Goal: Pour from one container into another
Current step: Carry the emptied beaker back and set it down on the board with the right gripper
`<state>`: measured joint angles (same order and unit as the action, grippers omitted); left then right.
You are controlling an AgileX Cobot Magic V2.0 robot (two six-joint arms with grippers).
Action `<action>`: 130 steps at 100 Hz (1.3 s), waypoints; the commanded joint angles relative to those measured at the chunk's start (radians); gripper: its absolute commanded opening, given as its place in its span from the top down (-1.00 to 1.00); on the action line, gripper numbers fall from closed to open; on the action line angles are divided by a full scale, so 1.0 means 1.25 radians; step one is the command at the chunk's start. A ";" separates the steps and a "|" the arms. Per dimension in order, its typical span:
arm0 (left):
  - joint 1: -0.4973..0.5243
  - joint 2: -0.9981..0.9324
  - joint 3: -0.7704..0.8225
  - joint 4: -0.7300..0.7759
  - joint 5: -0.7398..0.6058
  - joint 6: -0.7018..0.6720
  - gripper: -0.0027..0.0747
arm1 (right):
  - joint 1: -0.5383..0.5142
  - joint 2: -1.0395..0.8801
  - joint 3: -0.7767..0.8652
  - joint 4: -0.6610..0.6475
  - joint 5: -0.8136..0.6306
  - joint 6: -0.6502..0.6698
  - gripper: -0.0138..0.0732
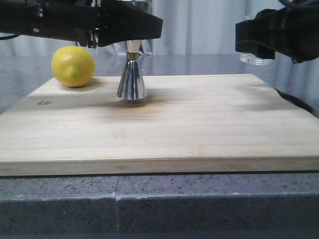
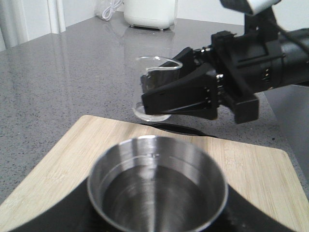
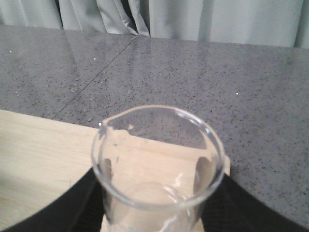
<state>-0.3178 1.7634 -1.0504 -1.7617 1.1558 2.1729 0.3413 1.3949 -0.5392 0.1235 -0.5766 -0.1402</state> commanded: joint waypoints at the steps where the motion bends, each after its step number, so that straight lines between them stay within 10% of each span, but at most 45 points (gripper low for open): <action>1: 0.003 -0.041 -0.018 -0.069 0.076 -0.005 0.36 | -0.007 0.009 -0.016 -0.023 -0.129 0.002 0.13; 114: 0.003 -0.041 -0.018 -0.069 0.076 -0.005 0.36 | -0.007 0.143 -0.016 -0.099 -0.229 -0.012 0.13; 130: 0.003 -0.041 -0.018 -0.069 0.076 -0.005 0.36 | -0.007 0.143 -0.016 -0.099 -0.229 -0.012 -0.10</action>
<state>-0.3178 1.7634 -1.0504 -1.7617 1.1558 2.1729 0.3413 1.6050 -0.5392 0.0101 -0.7845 -0.1436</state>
